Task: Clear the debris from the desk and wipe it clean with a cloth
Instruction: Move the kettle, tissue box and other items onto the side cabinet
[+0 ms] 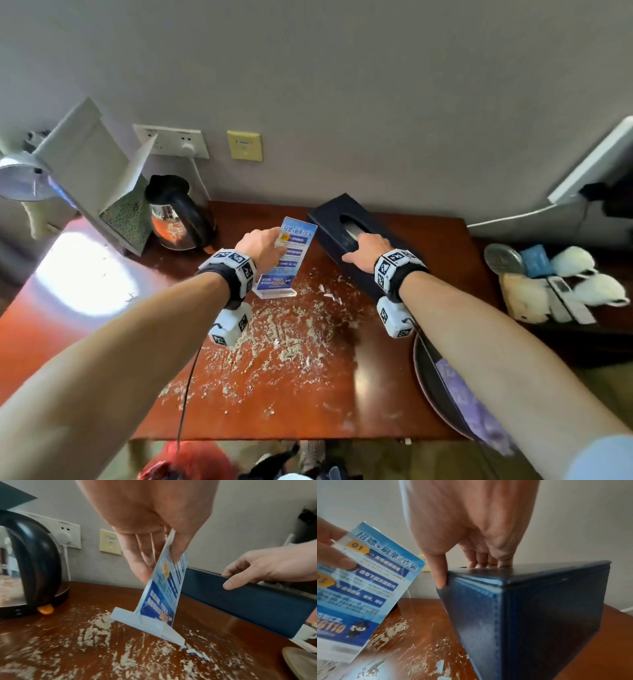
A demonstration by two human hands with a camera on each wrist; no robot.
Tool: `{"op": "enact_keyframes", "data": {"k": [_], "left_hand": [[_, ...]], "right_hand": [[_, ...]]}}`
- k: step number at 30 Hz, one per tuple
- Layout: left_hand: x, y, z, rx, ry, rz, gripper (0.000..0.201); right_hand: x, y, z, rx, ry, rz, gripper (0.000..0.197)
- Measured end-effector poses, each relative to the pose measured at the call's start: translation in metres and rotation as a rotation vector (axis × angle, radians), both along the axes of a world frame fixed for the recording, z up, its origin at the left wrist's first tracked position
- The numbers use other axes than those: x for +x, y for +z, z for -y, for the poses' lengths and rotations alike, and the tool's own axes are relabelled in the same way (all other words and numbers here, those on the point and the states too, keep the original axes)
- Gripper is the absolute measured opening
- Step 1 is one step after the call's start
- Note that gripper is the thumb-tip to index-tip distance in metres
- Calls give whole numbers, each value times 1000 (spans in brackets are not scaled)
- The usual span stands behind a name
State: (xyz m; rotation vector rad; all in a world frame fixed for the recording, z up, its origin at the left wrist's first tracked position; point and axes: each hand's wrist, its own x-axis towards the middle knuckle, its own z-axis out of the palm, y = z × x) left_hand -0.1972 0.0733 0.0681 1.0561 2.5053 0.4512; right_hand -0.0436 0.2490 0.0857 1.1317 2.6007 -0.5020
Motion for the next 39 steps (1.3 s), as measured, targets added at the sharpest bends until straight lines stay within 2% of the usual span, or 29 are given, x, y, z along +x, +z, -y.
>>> {"op": "enact_keyframes", "data": {"k": [10, 14, 18, 24, 33, 39], "left_hand": [[76, 6, -22, 102, -210, 46, 16], [114, 14, -44, 119, -274, 45, 20], [159, 20, -76, 126, -345, 35, 23], [253, 26, -137, 170, -389, 37, 29], [440, 18, -236, 172, -418, 122, 28], [523, 20, -299, 152, -478, 114, 35]], "right_hand": [[99, 18, 28, 41, -202, 22, 36], [145, 24, 27, 55, -286, 15, 42], [197, 27, 13, 66, -384, -20, 40], [295, 26, -28, 60, -504, -119, 47], [469, 14, -103, 25, -632, -218, 47], [558, 0, -153, -5, -746, -245, 47]]}}
